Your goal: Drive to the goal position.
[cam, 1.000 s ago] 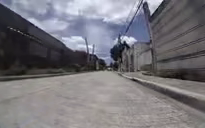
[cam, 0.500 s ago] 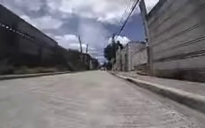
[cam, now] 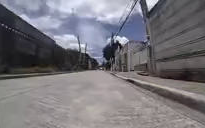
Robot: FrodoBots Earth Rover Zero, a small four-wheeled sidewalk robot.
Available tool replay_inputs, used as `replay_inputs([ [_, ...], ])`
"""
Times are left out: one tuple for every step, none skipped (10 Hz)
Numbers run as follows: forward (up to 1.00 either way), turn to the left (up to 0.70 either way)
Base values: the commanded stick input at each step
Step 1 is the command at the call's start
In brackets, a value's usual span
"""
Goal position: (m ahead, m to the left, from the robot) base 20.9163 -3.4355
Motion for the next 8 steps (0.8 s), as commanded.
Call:
replay_inputs([
  [0.70, -0.11],
  [0.70, -0.11],
  [0.70, -0.11],
  [0.70, -0.11],
  [0.70, -0.11],
  [0.70, -0.11],
  [0.70, -0.11],
  [0.70, -0.11],
])
